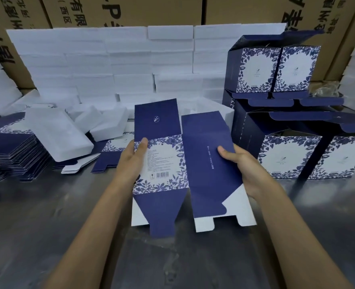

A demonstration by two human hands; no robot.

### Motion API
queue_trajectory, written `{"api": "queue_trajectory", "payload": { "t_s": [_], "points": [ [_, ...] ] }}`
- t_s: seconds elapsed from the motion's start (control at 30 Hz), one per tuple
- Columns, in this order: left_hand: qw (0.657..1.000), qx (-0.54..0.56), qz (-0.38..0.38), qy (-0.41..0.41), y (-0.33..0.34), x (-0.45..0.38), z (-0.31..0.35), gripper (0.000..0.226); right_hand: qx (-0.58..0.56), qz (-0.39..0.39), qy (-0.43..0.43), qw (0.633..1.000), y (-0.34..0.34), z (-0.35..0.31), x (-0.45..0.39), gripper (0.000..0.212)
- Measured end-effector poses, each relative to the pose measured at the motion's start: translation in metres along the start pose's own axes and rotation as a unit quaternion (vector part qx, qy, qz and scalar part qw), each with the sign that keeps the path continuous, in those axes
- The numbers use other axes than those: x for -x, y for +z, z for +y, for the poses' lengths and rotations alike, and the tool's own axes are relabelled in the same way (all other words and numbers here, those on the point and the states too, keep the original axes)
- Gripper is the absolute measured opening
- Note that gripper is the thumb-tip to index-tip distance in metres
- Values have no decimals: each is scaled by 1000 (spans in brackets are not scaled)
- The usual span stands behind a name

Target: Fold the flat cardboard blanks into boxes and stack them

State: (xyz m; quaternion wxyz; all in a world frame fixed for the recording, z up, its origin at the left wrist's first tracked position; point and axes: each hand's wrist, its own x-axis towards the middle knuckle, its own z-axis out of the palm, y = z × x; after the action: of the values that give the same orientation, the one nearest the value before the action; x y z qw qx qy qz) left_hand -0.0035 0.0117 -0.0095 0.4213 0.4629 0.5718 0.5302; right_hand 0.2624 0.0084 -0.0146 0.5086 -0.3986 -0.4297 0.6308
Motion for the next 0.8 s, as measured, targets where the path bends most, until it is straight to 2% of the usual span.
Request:
{"api": "queue_trajectory", "payload": {
  "t_s": [0.1,0.2,0.3,0.37,0.43,0.5,0.57,0.7,0.73,0.8],
  "points": [
    [999,-18,3,31,-1,2,0,37,3,25,14,1000,2,-2,0,26],
    [999,-13,-12,45,3,4,1,25,13,49,-10,999,2,0,-1,23],
    [1000,-14,13,17,8,1,4,26,15,82,-57,995,3,1,-2,21],
    [1000,-16,-2,2,7,-2,1,27,3,100,-78,992,4,0,-3,19],
    [999,-30,-11,31,6,-3,-4,31,-5,93,-67,993,4,-1,-4,22],
    [997,-28,27,70,4,-5,-9,35,-14,53,-32,998,1,1,-6,28],
    [994,-7,67,90,1,-7,-10,32,-6,16,-13,1000,-3,5,-8,25],
    [996,-7,74,58,4,-11,-13,21,31,54,-20,998,-2,5,-10,23],
    [996,-20,66,59,6,-8,-12,28,33,66,-21,997,-2,4,-10,24],
    [994,-65,17,91,8,-3,-11,64,6,71,-18,997,-4,1,-9,27]
  ]
}}
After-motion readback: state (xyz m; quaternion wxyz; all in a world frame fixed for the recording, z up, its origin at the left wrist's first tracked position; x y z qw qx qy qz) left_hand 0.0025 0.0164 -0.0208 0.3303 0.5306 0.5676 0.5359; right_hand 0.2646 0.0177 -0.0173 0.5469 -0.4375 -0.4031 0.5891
